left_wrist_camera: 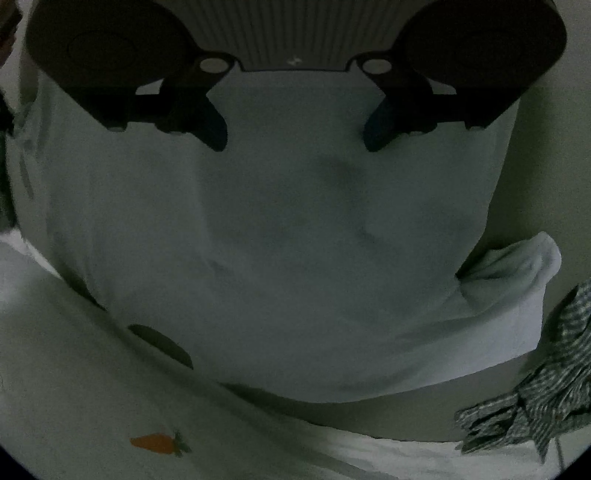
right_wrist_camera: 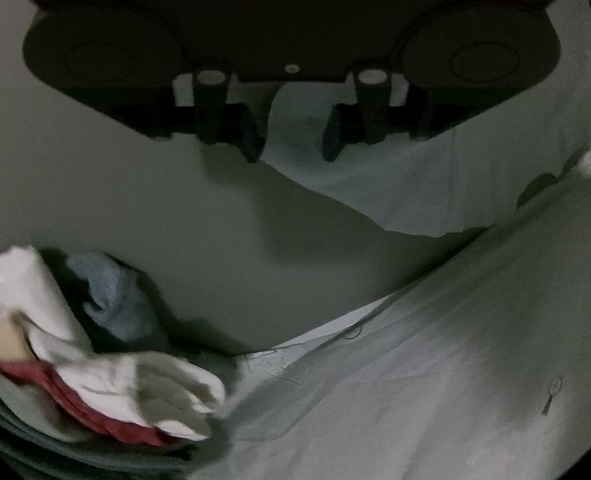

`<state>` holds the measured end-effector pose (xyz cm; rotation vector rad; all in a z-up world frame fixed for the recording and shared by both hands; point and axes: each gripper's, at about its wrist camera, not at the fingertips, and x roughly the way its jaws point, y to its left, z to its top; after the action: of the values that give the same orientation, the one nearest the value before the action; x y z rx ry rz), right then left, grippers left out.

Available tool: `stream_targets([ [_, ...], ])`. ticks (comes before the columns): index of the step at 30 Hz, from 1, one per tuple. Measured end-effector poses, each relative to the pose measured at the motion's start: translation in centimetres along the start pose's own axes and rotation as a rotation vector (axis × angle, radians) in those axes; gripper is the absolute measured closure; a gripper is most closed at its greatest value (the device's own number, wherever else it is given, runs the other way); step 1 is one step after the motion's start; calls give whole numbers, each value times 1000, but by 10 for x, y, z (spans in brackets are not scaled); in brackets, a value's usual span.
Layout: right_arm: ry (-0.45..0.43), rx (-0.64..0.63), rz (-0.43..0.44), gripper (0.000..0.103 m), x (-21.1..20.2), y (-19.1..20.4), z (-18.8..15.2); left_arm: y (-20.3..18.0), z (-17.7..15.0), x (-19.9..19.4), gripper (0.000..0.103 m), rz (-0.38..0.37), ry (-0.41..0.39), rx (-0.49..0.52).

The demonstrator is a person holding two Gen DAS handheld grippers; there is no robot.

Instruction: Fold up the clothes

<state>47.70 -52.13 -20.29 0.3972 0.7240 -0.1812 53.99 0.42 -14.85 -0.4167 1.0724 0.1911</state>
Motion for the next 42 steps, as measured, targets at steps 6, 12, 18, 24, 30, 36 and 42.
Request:
stream_targets([
  [6,-105,-213,189,100,-31,79,-4,-4,-1,2,14,10,9,67],
  [12,87,-365,437,98,-30,155,-58,5,2,5,8,-50,-9,-19],
  [18,228,-261,475,76,-32,154,-84,11,-1,4,4,-101,-39,-76],
  [24,192,66,446,75,-37,107,-73,6,-1,5,0,-86,-41,-43],
  [30,167,132,363,75,-26,94,-61,-10,-4,7,0,-22,-34,84],
  [36,185,104,389,100,-14,97,-51,-8,-5,7,0,-14,-32,98],
  [42,-72,172,435,102,-53,63,0,-6,-3,7,0,-29,-32,75],
])
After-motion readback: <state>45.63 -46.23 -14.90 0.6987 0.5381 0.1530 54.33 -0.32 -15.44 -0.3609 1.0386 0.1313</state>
